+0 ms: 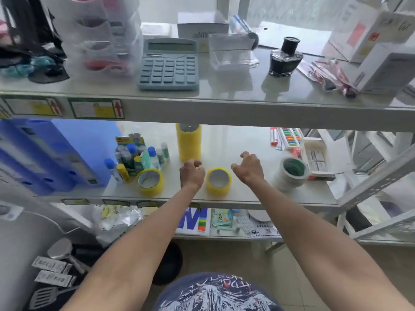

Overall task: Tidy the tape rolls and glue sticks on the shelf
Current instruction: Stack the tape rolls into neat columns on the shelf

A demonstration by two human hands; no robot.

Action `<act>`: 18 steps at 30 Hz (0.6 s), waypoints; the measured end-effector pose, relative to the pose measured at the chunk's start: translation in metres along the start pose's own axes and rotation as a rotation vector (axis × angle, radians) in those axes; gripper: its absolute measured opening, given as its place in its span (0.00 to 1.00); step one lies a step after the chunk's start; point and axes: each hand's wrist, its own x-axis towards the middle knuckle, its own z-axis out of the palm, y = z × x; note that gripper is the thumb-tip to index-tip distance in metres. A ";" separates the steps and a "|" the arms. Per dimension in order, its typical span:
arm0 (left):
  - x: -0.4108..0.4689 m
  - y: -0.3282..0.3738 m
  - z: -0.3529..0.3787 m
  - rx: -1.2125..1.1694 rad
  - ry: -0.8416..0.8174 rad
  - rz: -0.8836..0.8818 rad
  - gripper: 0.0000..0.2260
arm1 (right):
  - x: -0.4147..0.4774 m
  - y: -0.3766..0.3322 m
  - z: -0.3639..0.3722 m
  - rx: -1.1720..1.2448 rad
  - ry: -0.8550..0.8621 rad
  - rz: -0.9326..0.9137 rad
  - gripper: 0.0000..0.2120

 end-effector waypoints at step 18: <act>0.035 -0.126 -0.100 0.393 0.199 -0.059 0.47 | -0.028 -0.024 0.104 -0.093 0.061 0.088 0.41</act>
